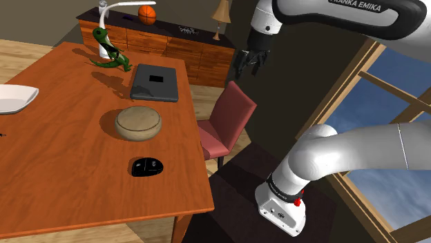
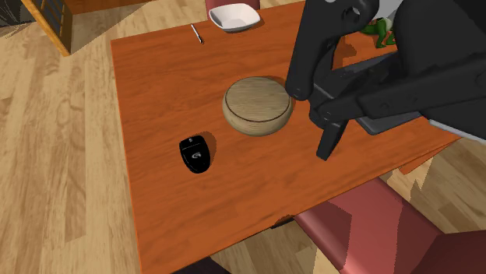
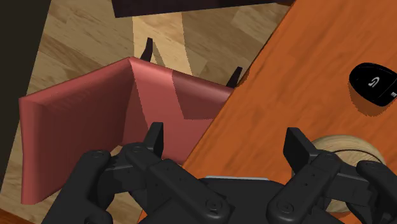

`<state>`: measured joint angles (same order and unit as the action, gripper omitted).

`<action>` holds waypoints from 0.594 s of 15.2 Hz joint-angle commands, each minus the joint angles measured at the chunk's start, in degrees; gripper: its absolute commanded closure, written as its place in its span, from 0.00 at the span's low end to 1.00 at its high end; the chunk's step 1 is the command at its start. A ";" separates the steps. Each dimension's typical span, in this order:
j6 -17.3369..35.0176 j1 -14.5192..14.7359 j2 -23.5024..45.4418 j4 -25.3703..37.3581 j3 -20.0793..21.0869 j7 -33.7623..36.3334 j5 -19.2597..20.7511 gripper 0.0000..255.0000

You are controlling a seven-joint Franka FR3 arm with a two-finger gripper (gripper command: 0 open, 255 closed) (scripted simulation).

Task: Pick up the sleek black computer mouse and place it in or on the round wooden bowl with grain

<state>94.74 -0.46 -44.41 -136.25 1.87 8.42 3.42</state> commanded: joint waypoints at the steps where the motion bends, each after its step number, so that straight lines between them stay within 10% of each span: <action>1: 0.00 0.00 0.00 0.00 0.00 0.00 0.00 0.00; 9: 13.41 5.42 9.89 -3.95 2.38 -5.60 -1.33 0.00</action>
<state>106.67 4.30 -35.86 -140.11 3.98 3.67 2.22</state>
